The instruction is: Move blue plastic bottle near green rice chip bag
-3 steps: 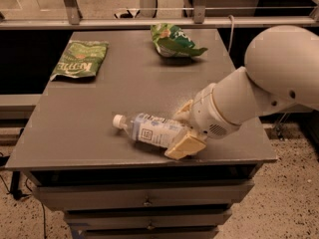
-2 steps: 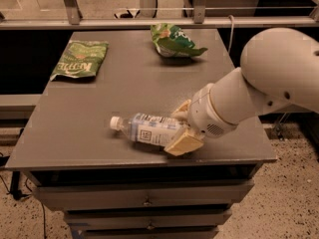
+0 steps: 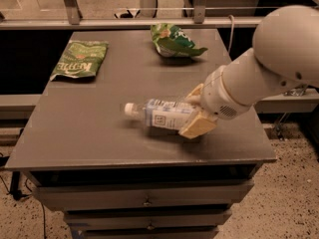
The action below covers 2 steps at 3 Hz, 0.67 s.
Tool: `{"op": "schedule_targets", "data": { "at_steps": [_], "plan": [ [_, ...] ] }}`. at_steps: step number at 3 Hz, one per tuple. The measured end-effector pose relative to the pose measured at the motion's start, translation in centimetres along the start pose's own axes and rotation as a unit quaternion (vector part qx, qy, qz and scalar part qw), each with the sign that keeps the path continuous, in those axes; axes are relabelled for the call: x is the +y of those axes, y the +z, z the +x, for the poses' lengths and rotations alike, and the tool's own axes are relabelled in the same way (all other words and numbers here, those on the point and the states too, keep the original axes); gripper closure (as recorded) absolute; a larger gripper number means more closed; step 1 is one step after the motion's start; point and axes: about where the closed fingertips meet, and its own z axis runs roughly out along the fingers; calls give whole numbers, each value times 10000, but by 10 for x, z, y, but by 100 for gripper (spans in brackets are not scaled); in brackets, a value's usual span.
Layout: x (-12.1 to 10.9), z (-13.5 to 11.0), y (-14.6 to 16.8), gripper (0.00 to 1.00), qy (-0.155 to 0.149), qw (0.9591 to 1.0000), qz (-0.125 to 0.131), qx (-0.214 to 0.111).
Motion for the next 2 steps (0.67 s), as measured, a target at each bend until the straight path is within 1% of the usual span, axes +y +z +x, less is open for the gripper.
{"op": "schedule_targets", "data": {
  "at_steps": [1, 2],
  "plan": [
    [-48, 24, -44, 100, 119, 9984, 541, 115],
    [-58, 22, -57, 100, 116, 9975, 697, 80]
  ]
}}
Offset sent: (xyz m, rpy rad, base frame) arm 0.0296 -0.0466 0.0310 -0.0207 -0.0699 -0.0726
